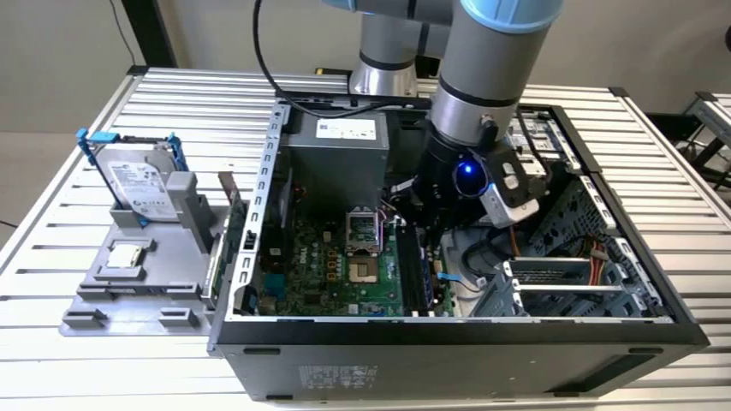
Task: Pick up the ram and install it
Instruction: 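Insert the ram into the slot, then press down the ram until it locks into place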
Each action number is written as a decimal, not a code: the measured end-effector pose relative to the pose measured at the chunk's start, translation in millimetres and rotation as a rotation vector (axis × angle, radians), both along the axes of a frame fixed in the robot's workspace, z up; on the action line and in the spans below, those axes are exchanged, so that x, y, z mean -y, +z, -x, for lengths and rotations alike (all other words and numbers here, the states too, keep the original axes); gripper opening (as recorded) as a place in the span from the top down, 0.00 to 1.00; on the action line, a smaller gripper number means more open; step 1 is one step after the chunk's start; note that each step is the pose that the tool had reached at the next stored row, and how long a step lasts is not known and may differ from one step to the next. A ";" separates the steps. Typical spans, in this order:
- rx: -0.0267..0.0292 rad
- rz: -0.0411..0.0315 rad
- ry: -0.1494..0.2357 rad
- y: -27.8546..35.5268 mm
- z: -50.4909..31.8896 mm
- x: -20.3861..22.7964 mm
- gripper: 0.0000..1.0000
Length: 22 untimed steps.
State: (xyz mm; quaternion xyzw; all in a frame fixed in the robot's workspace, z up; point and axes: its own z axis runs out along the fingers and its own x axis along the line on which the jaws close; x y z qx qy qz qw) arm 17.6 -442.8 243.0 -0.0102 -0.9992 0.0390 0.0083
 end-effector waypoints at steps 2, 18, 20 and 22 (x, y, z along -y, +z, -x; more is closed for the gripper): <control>0.0000 -0.0213 -0.001 0.6 -0.1 0.0 0.00; 0.0000 -0.1035 -0.003 0.9 0.0 0.1 1.00; 0.0000 -0.1043 -0.003 0.9 0.0 0.1 1.00; 0.0000 -0.1051 -0.003 0.9 0.0 0.1 1.00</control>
